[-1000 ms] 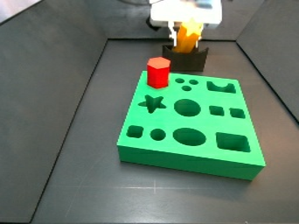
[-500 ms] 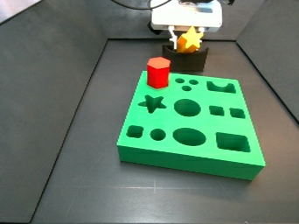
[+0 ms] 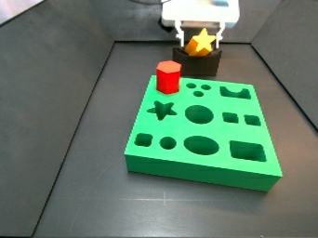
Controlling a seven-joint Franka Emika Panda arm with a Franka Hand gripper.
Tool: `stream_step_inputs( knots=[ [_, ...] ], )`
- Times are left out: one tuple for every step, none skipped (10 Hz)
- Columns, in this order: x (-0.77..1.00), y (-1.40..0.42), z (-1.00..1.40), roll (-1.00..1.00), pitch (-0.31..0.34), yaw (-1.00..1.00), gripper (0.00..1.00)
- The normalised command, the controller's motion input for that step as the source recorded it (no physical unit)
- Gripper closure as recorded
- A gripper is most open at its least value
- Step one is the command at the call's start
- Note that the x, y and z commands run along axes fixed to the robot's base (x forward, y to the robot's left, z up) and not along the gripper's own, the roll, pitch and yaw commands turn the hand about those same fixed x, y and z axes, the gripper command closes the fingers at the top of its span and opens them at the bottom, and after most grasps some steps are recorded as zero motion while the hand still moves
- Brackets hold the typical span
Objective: Pick up the star object. Move up. Place the star object on the fixture. Regrasp the star object. Move to above the board. Insert the star object.
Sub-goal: Regrasp the star object.
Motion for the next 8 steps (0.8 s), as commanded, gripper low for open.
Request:
stream_step_inputs(
  knots=[
    [-0.03, 0.00, 1.00, 0.01, -0.027, 0.02, 0.00],
    [-0.04, 0.00, 1.00, 0.03, -0.012, 0.03, 0.00],
    [-0.04, 0.00, 0.90, 0.04, 0.007, 0.04, 0.00],
    [-0.03, 0.00, 0.66, 0.04, 0.035, 0.04, 0.00],
    [-0.03, 0.00, 0.48, 0.04, 0.057, 0.03, 0.00],
    [-0.03, 0.01, 0.29, 0.05, 0.073, 0.02, 0.00],
    [0.00, -1.00, 0.98, 1.00, 0.063, 0.02, 0.00],
    [0.01, -1.00, 0.91, 1.00, 0.062, 0.02, 0.00]
  ],
)
